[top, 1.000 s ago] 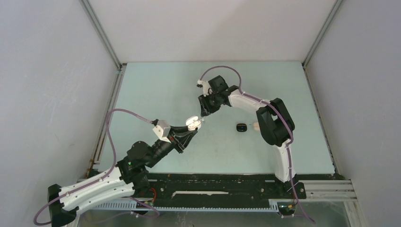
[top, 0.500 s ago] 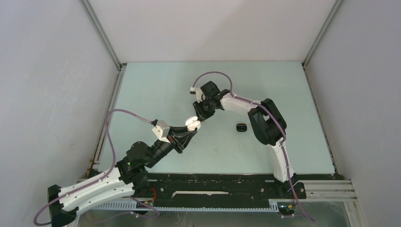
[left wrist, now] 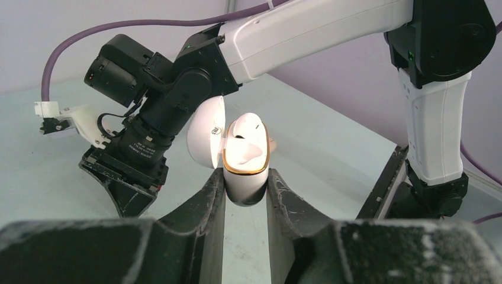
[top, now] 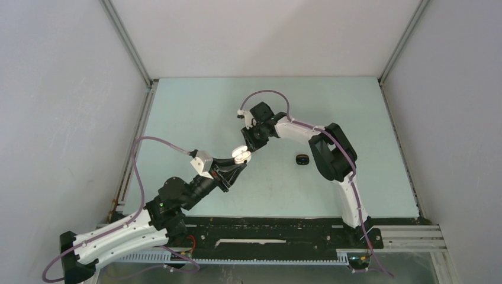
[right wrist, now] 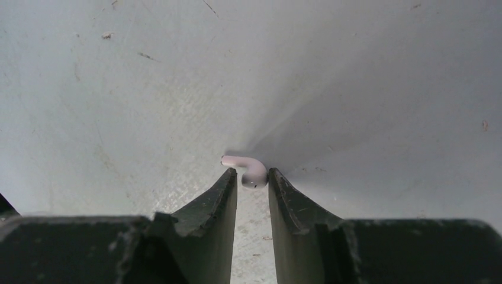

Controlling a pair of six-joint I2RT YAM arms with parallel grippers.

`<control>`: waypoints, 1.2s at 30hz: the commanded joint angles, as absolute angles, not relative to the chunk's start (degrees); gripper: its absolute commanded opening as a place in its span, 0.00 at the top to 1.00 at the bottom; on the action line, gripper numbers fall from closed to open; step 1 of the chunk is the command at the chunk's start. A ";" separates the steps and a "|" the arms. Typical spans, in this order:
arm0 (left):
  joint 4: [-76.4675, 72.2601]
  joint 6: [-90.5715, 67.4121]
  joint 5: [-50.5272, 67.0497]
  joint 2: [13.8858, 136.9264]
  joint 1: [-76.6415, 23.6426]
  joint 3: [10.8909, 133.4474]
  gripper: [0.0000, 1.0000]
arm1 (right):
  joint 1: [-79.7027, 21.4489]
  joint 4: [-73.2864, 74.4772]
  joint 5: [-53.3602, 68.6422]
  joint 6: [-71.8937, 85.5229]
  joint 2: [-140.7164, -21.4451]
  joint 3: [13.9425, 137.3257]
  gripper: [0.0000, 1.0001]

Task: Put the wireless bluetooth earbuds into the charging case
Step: Pick up the left earbud from the center of the board.

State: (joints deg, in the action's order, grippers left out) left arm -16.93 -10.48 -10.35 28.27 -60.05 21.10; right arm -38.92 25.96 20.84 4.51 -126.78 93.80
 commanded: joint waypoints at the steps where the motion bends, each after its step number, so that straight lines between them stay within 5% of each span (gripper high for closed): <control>1: -18.25 -10.20 -10.47 28.14 -60.29 21.14 1.00 | -39.39 26.68 20.43 3.96 -129.11 96.45 0.72; 19: -18.16 -10.50 -10.37 27.74 -60.29 20.57 1.00 | -40.77 27.78 17.58 1.72 -129.53 95.19 0.72; 27: -17.61 -10.63 -11.14 26.31 -60.29 19.69 1.00 | -41.16 28.45 17.39 1.06 -128.75 95.10 0.82; 36: -25.69 -12.22 -14.15 27.39 -60.29 13.72 1.00 | -37.32 29.58 13.58 -4.99 -110.94 89.81 0.97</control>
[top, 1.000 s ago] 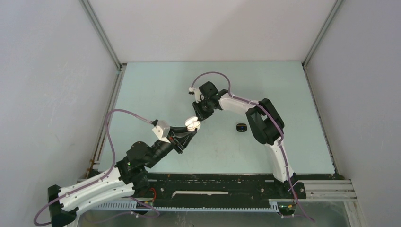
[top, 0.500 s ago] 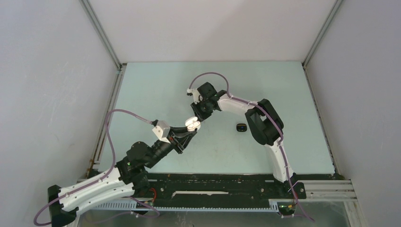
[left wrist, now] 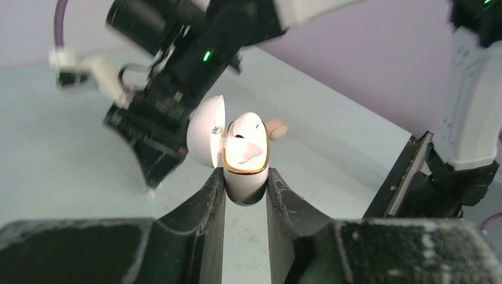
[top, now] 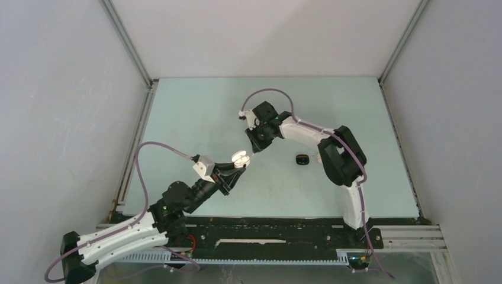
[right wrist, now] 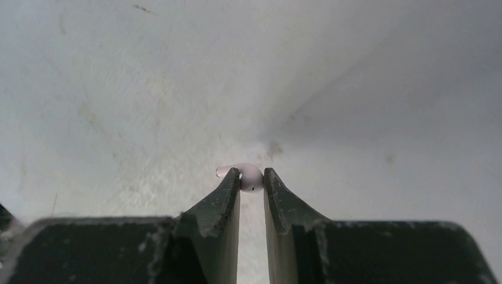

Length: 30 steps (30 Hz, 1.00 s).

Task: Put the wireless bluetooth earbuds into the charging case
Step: Pick up the left earbud from the center of the board, then insert the left earbud into the left side groove of the charging case.

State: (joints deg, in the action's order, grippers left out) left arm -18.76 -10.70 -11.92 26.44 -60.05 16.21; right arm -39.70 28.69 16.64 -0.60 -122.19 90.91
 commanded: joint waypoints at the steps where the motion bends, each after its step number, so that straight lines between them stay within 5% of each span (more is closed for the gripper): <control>1: -27.27 -12.45 -14.53 27.98 -60.29 12.80 1.00 | -36.85 29.17 13.18 -5.92 -108.92 88.62 0.98; 21: -50.88 -7.70 -12.29 53.09 -60.29 13.10 1.00 | -36.16 30.89 4.26 -39.21 -70.65 77.38 1.00; 30: -70.24 -2.19 -1.08 59.75 -60.29 9.08 1.00 | -59.70 20.51 -2.85 -56.03 -52.80 65.07 1.00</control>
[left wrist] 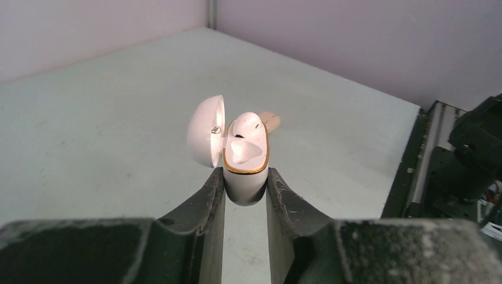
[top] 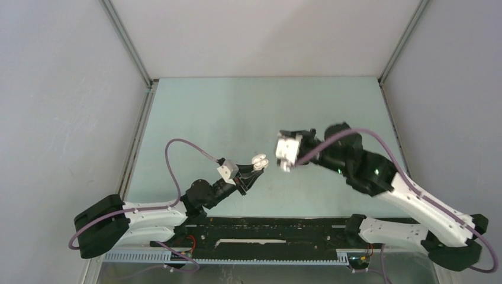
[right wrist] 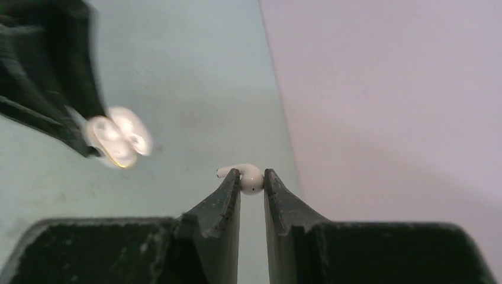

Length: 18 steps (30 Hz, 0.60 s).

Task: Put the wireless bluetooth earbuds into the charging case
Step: Insert the left earbud into the left side groove of the charging case.

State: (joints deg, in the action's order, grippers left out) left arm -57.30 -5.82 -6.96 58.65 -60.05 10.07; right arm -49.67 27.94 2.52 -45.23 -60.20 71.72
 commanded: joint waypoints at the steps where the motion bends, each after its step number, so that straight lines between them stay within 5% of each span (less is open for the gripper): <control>1: -71.51 -2.62 -0.54 59.84 -60.29 9.01 1.00 | -63.11 17.81 -5.06 -57.96 -51.16 62.69 1.00; 18: -73.17 -6.75 1.28 57.99 -61.70 9.49 1.00 | -73.55 8.01 -10.42 -61.89 -57.94 58.36 1.00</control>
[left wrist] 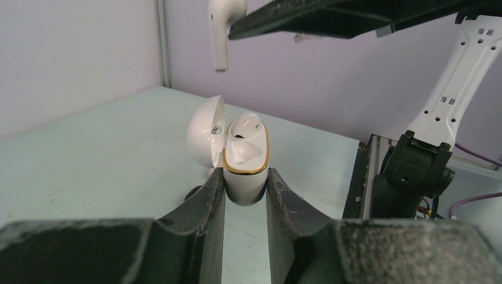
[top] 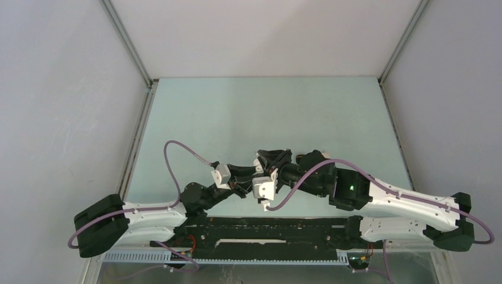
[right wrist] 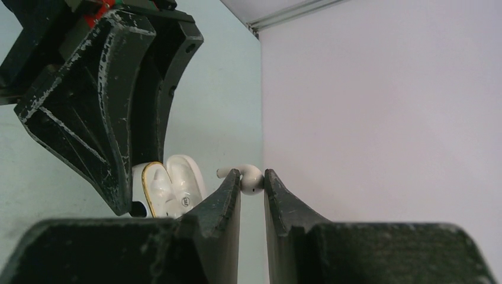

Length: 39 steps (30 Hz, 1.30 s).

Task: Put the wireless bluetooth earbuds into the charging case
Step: Insert the left earbud into the left side groove of the charging case.

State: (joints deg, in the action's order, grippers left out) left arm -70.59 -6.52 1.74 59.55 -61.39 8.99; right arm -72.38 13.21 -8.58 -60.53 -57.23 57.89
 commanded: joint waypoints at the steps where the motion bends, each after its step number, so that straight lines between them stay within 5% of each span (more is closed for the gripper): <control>1: -72.80 -6.60 1.19 57.74 -61.70 9.37 1.00 | -73.78 8.12 -10.37 -61.81 -58.14 58.36 1.00; 39: -71.45 -4.28 -1.23 56.48 -61.70 8.69 1.00 | -77.18 6.07 -14.17 -63.68 -59.74 52.80 1.00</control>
